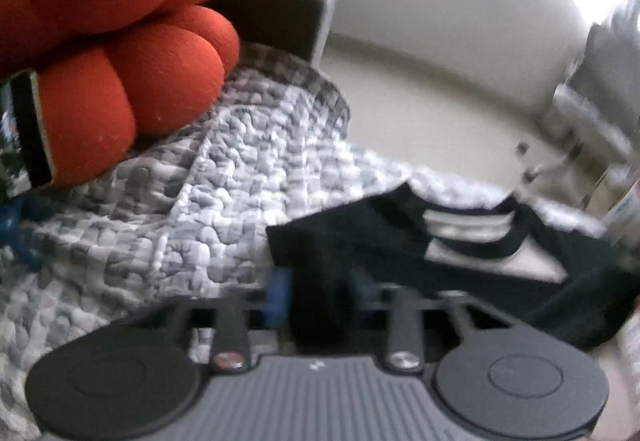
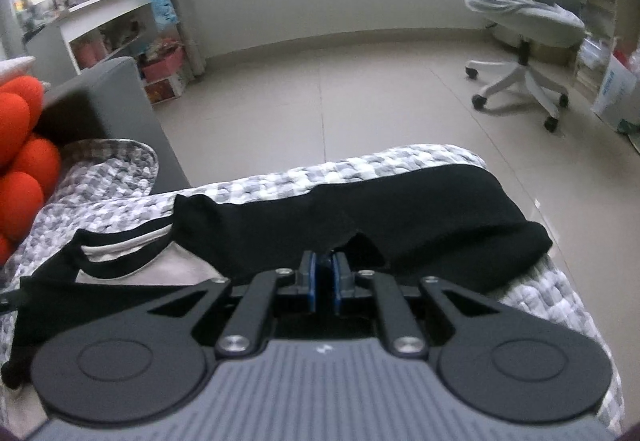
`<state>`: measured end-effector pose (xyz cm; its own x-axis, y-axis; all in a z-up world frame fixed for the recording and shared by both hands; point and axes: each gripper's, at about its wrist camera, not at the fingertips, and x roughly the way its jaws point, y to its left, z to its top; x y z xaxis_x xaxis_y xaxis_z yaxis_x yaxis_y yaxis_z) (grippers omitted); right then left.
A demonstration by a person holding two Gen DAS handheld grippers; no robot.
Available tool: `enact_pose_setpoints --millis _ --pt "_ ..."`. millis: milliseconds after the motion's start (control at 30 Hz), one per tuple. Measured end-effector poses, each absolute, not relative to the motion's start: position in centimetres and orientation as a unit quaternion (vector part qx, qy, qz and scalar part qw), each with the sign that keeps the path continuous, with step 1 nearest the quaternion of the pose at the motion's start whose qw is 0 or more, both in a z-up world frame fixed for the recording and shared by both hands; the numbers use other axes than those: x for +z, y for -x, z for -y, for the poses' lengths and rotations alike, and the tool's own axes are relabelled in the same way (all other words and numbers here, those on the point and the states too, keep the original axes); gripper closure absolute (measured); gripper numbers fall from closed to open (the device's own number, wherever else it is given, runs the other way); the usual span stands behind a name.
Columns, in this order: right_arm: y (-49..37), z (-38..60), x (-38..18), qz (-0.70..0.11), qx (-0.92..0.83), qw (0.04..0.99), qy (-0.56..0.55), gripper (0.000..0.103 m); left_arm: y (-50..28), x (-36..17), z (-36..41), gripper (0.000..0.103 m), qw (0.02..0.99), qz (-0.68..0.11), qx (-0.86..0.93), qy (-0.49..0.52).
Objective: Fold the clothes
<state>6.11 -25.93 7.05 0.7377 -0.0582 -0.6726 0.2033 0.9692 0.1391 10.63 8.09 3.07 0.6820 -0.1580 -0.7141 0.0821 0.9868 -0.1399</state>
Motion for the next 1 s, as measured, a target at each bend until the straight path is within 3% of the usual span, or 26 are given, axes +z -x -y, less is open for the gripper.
enact_pose_setpoints --millis 100,267,533,700,767,1000 --pt "-5.8 25.9 7.4 -0.334 -0.065 0.935 -0.096 0.091 -10.4 3.6 -9.7 0.099 0.922 -0.369 -0.066 0.094" --pt "-3.9 27.5 9.9 -0.232 -0.035 0.962 -0.137 0.092 -10.5 3.1 -12.6 0.099 0.922 -0.350 -0.059 0.157" --pt "-6.9 27.5 4.3 -0.404 -0.078 0.909 -0.065 0.092 -10.3 2.6 -12.7 0.099 0.925 -0.337 -0.051 0.168" --pt "-6.7 28.2 4.8 -0.398 -0.084 0.909 -0.089 0.092 -10.4 2.1 -12.8 0.098 0.923 -0.342 -0.052 0.167" --pt "-6.6 28.5 4.9 -0.395 -0.096 0.909 -0.095 0.084 -10.3 2.2 -13.2 0.093 0.922 -0.343 -0.050 0.172" --pt "-5.9 29.8 6.5 -0.347 -0.096 0.919 -0.160 0.080 -10.0 3.1 -13.7 0.092 0.924 -0.330 -0.058 0.184"
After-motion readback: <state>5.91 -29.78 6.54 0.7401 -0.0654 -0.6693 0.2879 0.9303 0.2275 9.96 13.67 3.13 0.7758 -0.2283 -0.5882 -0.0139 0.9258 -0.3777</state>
